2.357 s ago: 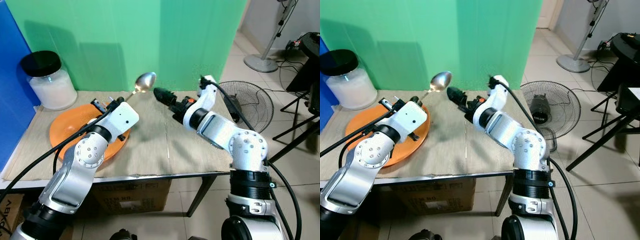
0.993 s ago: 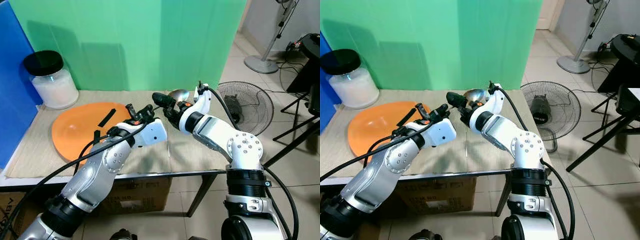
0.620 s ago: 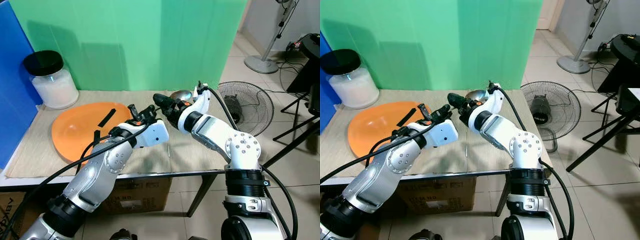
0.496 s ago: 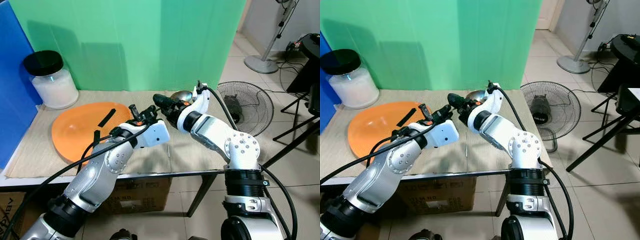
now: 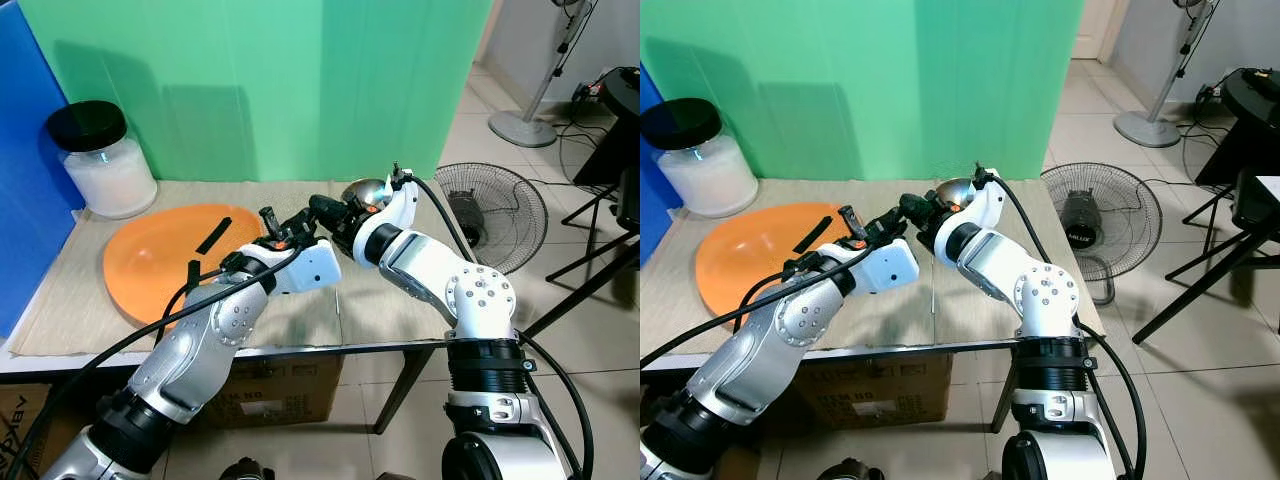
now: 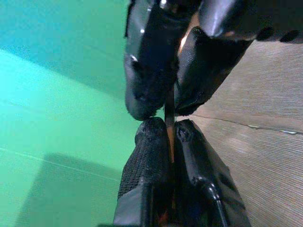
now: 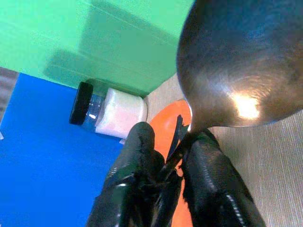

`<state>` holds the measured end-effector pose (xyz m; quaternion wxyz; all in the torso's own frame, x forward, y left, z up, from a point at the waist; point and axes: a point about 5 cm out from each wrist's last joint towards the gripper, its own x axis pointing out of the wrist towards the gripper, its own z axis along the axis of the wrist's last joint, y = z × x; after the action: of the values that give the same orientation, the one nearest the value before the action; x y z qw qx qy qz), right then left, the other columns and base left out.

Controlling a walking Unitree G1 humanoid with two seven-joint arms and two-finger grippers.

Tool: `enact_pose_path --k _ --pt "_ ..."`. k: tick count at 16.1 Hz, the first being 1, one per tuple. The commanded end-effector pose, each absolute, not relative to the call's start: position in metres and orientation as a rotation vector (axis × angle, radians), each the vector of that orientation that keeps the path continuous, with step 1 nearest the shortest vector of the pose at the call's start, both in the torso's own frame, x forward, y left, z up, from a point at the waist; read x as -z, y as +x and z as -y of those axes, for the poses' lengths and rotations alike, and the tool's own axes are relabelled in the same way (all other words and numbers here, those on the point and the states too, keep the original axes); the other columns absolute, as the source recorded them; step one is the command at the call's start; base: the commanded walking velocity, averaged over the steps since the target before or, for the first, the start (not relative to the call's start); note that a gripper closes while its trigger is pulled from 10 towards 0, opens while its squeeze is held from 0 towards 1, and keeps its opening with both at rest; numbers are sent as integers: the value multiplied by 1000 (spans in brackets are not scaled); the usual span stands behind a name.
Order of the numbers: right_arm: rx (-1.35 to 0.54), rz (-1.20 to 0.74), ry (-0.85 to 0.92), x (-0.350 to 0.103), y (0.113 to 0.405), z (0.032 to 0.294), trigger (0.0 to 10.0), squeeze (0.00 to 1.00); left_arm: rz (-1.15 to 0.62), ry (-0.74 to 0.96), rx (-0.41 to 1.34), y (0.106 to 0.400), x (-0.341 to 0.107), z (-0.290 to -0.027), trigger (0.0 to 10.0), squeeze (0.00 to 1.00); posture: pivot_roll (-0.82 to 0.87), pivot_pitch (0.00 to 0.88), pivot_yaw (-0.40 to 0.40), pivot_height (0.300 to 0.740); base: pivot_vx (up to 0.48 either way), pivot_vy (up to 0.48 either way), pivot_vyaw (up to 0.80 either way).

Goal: Setting the table

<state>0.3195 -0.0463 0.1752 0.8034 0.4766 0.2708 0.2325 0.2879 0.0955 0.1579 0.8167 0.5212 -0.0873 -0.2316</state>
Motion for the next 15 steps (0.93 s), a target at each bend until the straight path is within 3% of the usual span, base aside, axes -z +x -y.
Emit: enact_pose_path --k 1,11,12,15 --pt "-649 -582 1126 -200 310 0 0 0 200 1122 505 289 -161 -92 0 0 -32 18 -24 740 0 0 0" --pt "-648 -581 1128 -200 310 0 0 0 202 1123 505 288 -161 -92 0 0 -32 18 -24 740 0 0 0" --pt "-614 -564 1162 -200 314 2 0 0 198 1088 507 288 -162 -94 10000 1000 -30 5 -20 740 0 0 0" --pt "-590 -552 1156 -200 317 4 0 0 205 1082 511 287 -164 -94 10000 1000 -30 5 -20 740 0 0 0"
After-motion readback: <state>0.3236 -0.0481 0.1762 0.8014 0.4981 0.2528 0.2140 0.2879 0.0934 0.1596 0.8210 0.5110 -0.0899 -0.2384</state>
